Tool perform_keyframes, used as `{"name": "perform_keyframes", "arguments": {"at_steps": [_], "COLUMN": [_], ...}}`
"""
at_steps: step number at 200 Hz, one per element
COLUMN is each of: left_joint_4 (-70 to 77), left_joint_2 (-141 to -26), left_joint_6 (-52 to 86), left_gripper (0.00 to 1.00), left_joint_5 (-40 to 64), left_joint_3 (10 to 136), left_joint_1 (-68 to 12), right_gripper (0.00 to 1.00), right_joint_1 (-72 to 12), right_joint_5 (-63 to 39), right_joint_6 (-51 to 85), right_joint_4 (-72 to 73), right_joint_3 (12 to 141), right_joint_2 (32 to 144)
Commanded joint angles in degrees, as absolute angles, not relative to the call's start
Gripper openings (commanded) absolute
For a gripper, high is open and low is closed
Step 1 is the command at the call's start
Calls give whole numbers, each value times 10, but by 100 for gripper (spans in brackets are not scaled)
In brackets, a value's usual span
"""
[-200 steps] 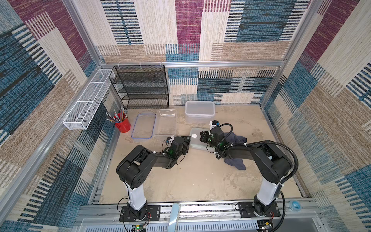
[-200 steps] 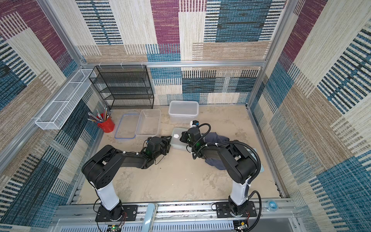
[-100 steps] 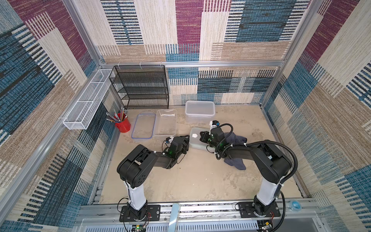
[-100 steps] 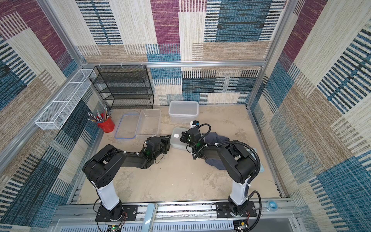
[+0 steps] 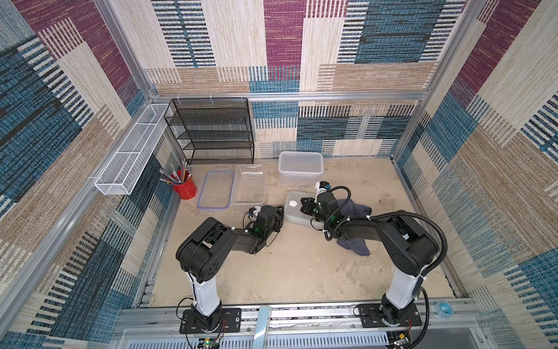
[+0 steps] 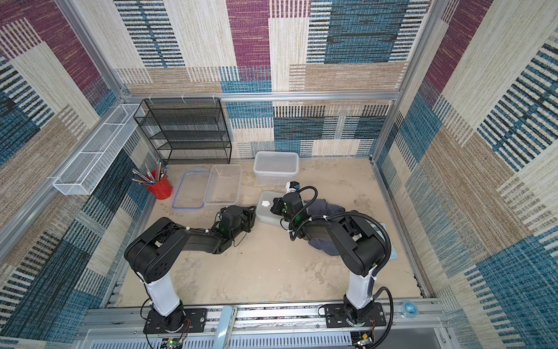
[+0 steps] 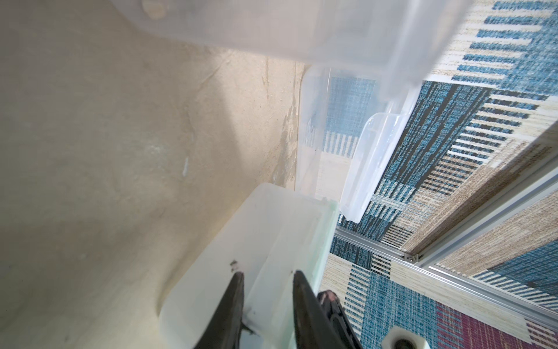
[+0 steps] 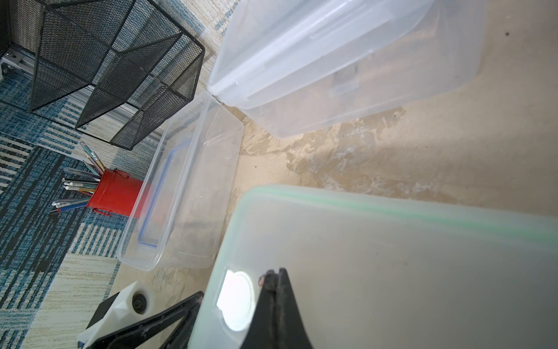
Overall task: Wipe the insides of the lunch boxes
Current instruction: Open the fastener of the lunch box.
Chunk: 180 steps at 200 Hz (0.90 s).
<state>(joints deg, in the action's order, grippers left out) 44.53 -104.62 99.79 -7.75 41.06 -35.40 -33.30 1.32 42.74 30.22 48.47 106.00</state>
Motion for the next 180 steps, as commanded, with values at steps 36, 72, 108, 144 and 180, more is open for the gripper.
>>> {"name": "perform_keyframes", "arguments": {"at_steps": [36, 72, 108, 144, 180], "left_joint_4": [502, 474, 438, 397, 274], "left_joint_2": [-1020, -999, -978, -955, -899], "left_joint_6": [956, 926, 891, 870, 827], "left_gripper": [22, 22, 22, 22, 33], "left_joint_5": [-38, -48, -58, -70, -98], "left_joint_3": [419, 420, 424, 423, 431], "left_joint_1": [-356, -357, -356, -357, -356], "right_gripper": [0, 0, 0, 0, 0], "right_joint_1": [-334, -334, -334, -334, -334], "right_joint_5": [-31, -30, -31, -32, -34], "right_joint_6": [469, 469, 469, 468, 459], "right_joint_4": [26, 26, 26, 27, 15], "right_joint_3": [455, 455, 455, 457, 471], "right_joint_2": [1103, 1104, 1106, 1109, 1106]}}
